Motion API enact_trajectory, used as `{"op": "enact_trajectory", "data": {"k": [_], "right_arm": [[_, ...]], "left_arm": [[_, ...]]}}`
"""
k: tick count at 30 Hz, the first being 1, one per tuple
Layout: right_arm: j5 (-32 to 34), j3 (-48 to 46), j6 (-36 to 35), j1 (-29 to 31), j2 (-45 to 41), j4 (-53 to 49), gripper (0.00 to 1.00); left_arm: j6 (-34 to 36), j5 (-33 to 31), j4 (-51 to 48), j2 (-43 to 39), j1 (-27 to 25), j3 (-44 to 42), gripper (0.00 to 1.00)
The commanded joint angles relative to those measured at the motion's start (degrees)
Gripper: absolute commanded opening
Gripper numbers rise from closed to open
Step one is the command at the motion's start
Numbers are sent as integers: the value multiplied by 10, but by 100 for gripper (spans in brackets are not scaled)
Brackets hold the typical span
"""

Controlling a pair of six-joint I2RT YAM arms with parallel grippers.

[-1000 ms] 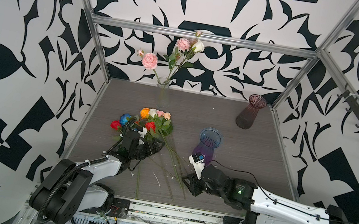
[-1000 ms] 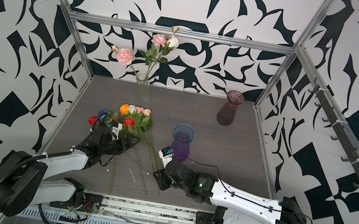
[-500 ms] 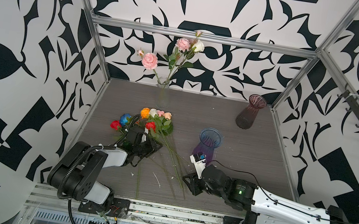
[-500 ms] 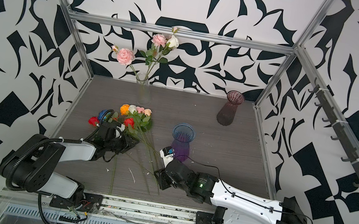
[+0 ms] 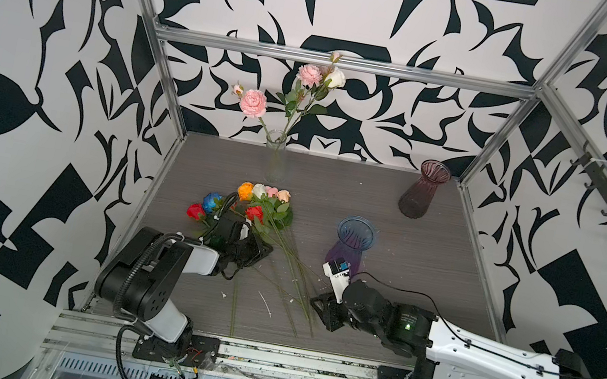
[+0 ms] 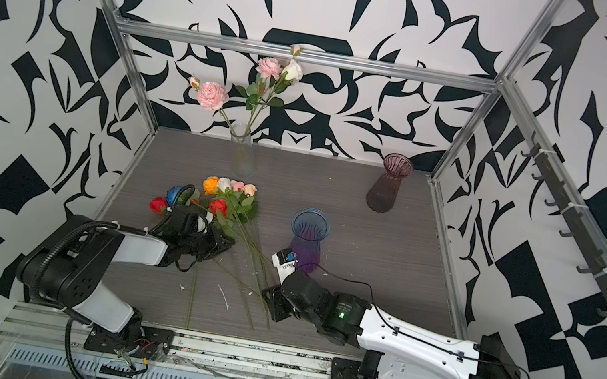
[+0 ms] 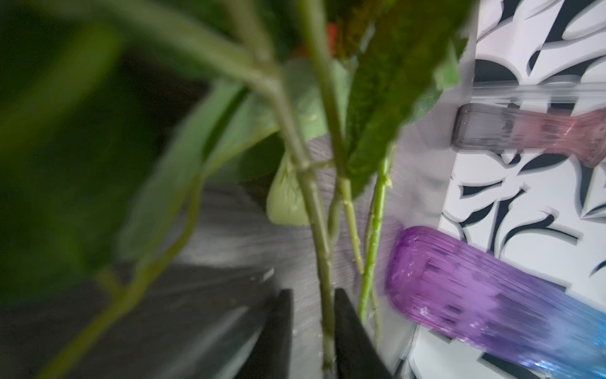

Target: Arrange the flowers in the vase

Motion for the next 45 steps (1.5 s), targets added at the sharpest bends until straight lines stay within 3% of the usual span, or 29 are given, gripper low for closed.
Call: {"op": "enact_trajectory", "data": {"k": [1,11,16,20,28,35,40,45], "right_arm": [[15,-3,7,0,-18,11,34],[16,-3,8,0,-16,9,33],[20,-8,12,0,-27,8,33],[26,-13,14,0,-35,8,33],[30,-20,18,0,-46,11,33],[34,-28,21,0,-60,13,33],[33,-26,20,0,-57,13,33],[23,-14,13,0,-34,15,35]], "left_arm": [[-7,25,25,11,8,6,0],[-10,-24,7,-61,15,-30,0],[32,-117,-180,-202,18,-9,0],[116,-194,-371,-286,18,78,0],[240,-265,-581,-309,18,250,0],[285,-280,-656,-296,18,298,0],[310,-262,-728,-242,18,338,0],[293,-212,-679,-268,18,284,0]]}}
